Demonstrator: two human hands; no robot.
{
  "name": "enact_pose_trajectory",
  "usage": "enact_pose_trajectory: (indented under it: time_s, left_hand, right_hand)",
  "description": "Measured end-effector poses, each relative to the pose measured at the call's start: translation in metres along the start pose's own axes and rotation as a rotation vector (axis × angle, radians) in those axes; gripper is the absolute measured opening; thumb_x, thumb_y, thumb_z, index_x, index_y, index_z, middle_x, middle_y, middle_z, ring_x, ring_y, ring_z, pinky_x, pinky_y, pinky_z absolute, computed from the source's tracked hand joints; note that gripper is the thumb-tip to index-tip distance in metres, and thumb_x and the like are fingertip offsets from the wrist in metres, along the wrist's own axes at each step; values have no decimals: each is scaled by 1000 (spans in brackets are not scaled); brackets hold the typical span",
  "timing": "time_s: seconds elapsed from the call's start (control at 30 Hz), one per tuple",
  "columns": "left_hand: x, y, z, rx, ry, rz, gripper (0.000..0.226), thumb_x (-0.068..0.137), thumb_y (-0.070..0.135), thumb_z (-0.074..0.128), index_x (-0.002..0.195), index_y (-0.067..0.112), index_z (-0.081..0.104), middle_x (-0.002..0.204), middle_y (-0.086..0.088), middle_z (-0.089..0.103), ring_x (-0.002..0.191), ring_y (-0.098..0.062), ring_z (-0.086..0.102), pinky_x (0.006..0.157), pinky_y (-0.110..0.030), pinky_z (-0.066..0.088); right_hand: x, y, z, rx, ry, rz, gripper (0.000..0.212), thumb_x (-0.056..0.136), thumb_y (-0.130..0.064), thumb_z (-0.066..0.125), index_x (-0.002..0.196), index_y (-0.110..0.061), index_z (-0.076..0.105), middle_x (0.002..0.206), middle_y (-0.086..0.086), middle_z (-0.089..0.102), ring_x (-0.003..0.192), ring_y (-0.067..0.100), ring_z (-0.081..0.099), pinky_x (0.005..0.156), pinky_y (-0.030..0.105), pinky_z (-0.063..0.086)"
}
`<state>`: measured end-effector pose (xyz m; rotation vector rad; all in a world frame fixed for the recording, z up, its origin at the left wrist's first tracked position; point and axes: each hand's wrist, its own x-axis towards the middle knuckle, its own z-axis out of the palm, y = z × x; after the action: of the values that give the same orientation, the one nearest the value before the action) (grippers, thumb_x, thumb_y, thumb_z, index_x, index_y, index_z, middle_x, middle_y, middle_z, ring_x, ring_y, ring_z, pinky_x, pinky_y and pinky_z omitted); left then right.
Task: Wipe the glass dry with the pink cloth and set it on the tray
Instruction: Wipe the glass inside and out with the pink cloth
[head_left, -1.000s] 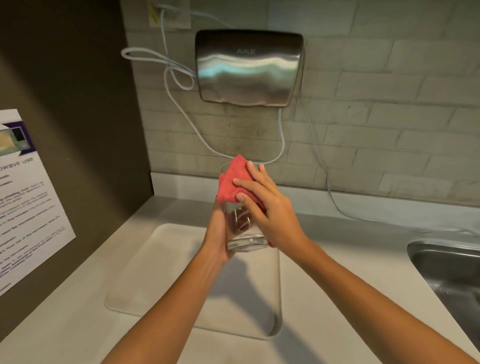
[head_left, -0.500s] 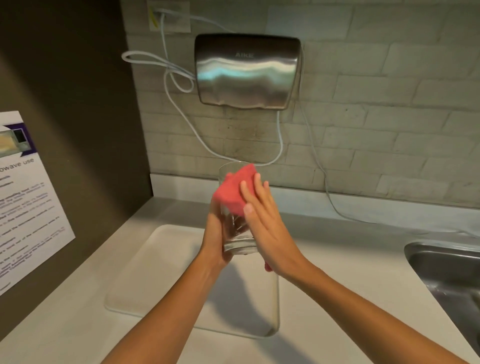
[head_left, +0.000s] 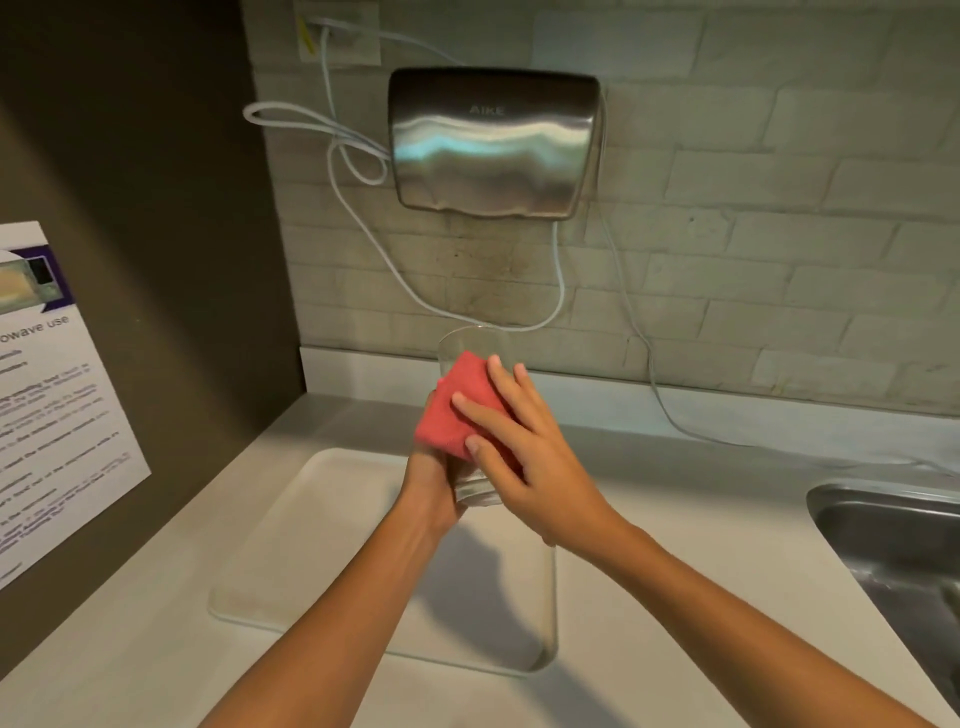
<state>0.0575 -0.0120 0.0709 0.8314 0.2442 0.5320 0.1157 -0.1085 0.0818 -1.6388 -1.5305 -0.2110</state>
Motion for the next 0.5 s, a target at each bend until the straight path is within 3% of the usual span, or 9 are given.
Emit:
enact_pose_trajectory:
  time_s: [0.07, 0.17, 0.27, 0.37, 0.5]
  left_hand:
    - [0, 0, 7, -12, -33, -13, 46, 94, 48, 37, 98, 16, 69, 80, -8, 77, 69, -21, 74, 54, -31, 58]
    - [-1, -2, 12, -46, -20, -2, 37, 88, 52, 46, 110, 23, 55, 76, -11, 74, 67, -26, 71, 60, -37, 57]
    - [0, -2, 11, -8, -27, 28, 43, 85, 57, 49, 112, 25, 61, 85, -11, 74, 75, -26, 72, 65, -38, 57]
    - [-1, -5, 8, 8, -23, 42, 41, 88, 52, 46, 88, 26, 78, 92, -8, 73, 85, -24, 69, 79, -39, 54]
    - [3, -10, -2, -72, 9, 84, 44, 84, 53, 45, 92, 24, 77, 101, -8, 71, 95, -29, 65, 78, -44, 51]
  right_hand:
    - [18, -2, -5, 100, 113, 135, 41, 94, -30, 43, 134, -24, 42, 153, -3, 12, 142, 14, 4, 110, 16, 6]
    - [41, -6, -17, 283, 199, 350, 41, 96, -25, 43, 137, -26, 37, 154, -3, 17, 140, 6, 12, 106, 16, 12]
    - [35, -11, -19, 364, 184, 348, 42, 96, -26, 43, 138, -30, 35, 154, -9, 14, 138, 0, 14, 109, 18, 15]
    - [18, -17, -16, 315, 128, 259, 42, 95, -23, 46, 136, -30, 37, 150, -17, 12, 141, 6, 11, 116, 33, 17]
    - [10, -16, -13, 187, 8, 115, 42, 91, -28, 49, 133, -28, 43, 148, -17, 13, 139, 0, 3, 109, 8, 6]
